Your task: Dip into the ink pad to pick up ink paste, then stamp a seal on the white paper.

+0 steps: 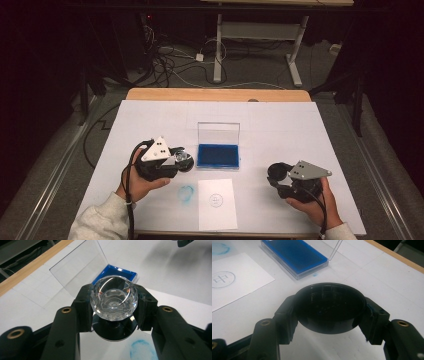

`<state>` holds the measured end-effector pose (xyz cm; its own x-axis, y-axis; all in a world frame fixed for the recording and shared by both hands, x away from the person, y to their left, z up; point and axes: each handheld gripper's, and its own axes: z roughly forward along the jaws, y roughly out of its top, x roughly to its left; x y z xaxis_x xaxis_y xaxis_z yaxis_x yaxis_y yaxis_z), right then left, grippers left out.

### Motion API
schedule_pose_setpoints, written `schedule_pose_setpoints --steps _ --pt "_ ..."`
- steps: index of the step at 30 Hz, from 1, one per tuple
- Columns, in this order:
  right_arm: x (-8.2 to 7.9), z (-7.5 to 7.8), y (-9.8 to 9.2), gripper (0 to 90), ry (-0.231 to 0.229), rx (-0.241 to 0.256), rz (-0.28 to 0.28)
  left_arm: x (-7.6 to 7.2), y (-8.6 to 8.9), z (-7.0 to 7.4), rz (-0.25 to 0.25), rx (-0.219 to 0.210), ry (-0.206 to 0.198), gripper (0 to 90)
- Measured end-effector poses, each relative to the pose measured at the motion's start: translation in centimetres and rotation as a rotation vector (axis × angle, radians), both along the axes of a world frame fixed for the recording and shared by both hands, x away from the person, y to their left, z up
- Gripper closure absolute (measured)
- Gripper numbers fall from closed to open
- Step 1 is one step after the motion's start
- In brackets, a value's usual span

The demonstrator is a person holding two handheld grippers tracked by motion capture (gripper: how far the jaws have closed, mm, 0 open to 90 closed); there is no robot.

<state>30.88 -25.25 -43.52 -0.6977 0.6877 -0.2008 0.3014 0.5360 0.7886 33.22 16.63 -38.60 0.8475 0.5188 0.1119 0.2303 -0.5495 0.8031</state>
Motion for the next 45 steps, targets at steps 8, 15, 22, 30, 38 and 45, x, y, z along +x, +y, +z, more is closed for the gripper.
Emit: schedule_pose_setpoints --steps 8,15,22,30,38,45 --pt "0.2 -0.3 1.1 38.4 0.014 -0.002 0.030 0.1 -0.4 0.0 -0.015 -0.007 0.006 54.5" --pt "0.7 -0.2 3.2 38.5 0.024 0.018 0.083 0.3 -1.0 -0.1 -0.018 -0.006 0.002 54.5" --pt "1.2 -0.3 6.3 38.5 0.055 0.060 0.162 0.7 -2.6 0.1 -0.052 -0.028 0.001 54.5" --pt "1.4 -0.3 10.4 38.5 0.055 0.055 0.245 0.7 -3.6 0.4 -0.086 -0.064 0.006 54.5" --pt "1.8 -0.2 13.0 38.5 0.035 0.076 0.272 1.3 -4.2 0.4 -0.103 -0.128 0.036 54.5" --pt "1.8 -0.1 14.3 38.5 0.024 0.106 0.267 1.6 -5.0 0.1 -0.129 -0.161 0.049 54.6"
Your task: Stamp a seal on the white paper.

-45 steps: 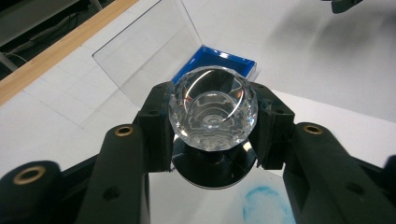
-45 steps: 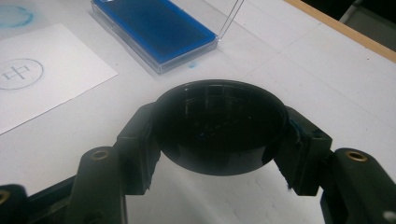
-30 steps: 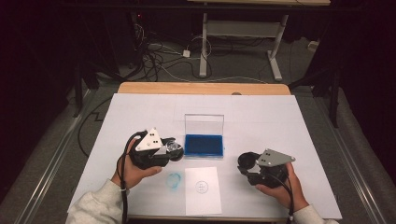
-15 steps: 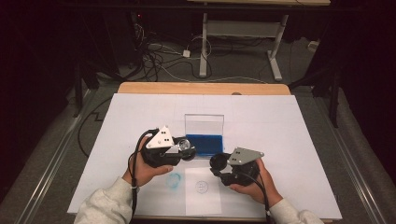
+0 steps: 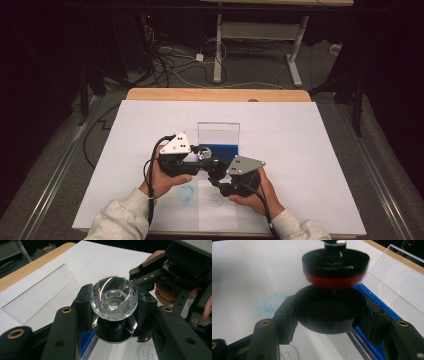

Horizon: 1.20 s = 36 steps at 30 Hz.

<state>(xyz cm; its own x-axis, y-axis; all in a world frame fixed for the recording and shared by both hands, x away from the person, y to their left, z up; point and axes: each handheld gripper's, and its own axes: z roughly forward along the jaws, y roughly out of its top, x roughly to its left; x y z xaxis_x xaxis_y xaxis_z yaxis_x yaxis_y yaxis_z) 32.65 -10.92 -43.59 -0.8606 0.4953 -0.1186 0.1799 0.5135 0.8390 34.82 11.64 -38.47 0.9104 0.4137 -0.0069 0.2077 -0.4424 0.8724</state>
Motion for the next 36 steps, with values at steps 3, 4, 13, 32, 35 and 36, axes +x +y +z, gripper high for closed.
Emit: schedule_pose_setpoints --steps 3,4,13,32,35,36 --pt "0.1 0.0 0.1 38.5 0.009 0.020 -0.008 0.3 -0.3 -0.4 -0.002 -0.018 0.010 54.5" --pt "0.2 0.0 0.1 38.5 0.010 0.021 -0.015 0.3 -0.4 -0.4 -0.002 -0.021 0.012 54.6" --pt "0.3 -0.1 -0.2 38.5 0.023 0.034 -0.025 0.2 -1.2 -0.5 -0.034 -0.052 0.001 54.6" --pt "0.4 -0.1 -0.7 38.5 0.027 0.037 -0.051 0.1 -1.5 -1.0 -0.067 -0.055 0.037 54.5" --pt "0.3 -0.2 -0.7 38.5 0.023 0.028 -0.048 0.3 -1.4 -1.1 -0.072 -0.067 0.066 54.5" --pt "0.3 -0.2 -0.7 38.5 0.023 0.024 -0.044 0.4 -1.3 -1.2 -0.075 -0.071 0.074 54.5"
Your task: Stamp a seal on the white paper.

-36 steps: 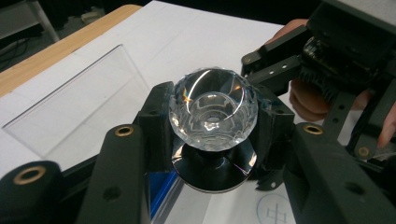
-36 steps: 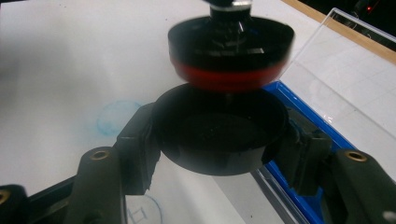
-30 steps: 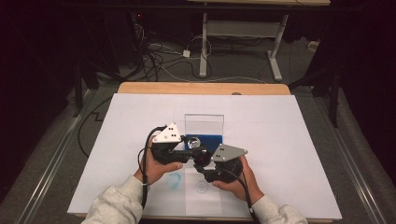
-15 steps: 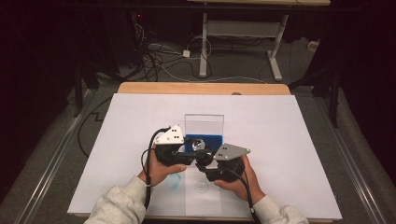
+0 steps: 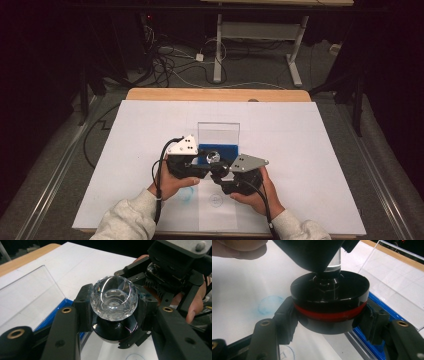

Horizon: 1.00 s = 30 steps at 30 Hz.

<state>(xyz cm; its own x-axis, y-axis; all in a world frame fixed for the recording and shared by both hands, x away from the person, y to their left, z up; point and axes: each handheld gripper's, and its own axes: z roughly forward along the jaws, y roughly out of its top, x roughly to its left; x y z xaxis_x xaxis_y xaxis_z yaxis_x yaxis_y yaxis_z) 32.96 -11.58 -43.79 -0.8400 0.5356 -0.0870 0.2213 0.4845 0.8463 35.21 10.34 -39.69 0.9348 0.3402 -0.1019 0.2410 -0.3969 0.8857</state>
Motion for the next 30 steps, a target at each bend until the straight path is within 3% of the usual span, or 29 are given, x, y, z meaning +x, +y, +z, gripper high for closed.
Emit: schedule_pose_setpoints --steps 13,22,28,30 --pt "-0.4 0.0 0.1 38.7 -0.017 -0.030 0.012 0.2 0.1 -0.5 -0.011 -0.024 0.038 54.6" --pt "-0.4 0.1 0.0 38.7 -0.024 -0.014 0.013 -0.1 0.0 -0.2 -0.005 -0.018 0.009 54.6" --pt "-0.4 0.1 0.1 38.8 -0.014 -0.023 0.024 -0.7 -0.4 0.3 -0.004 0.042 -0.036 54.6" --pt "-0.4 0.0 0.1 38.7 -0.009 -0.042 0.029 -0.8 -0.3 0.5 0.005 0.035 -0.049 54.6"
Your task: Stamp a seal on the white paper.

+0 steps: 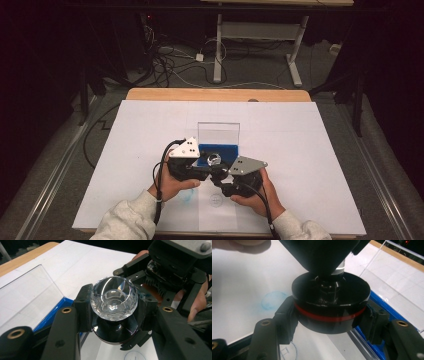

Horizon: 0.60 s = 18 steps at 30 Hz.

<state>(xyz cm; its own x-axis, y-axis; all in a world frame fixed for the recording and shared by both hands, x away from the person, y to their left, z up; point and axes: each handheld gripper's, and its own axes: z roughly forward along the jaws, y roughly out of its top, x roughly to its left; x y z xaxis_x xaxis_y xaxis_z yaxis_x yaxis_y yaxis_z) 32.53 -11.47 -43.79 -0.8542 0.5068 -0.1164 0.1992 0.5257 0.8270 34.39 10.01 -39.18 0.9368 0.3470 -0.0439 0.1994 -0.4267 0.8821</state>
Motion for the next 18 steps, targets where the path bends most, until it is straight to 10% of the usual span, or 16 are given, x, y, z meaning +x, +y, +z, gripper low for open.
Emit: schedule_pose_setpoints --steps 18 --pt "-0.7 -0.9 -3.1 38.7 -0.003 -0.089 -0.043 -1.9 1.4 -0.1 -0.025 0.060 0.007 54.6"
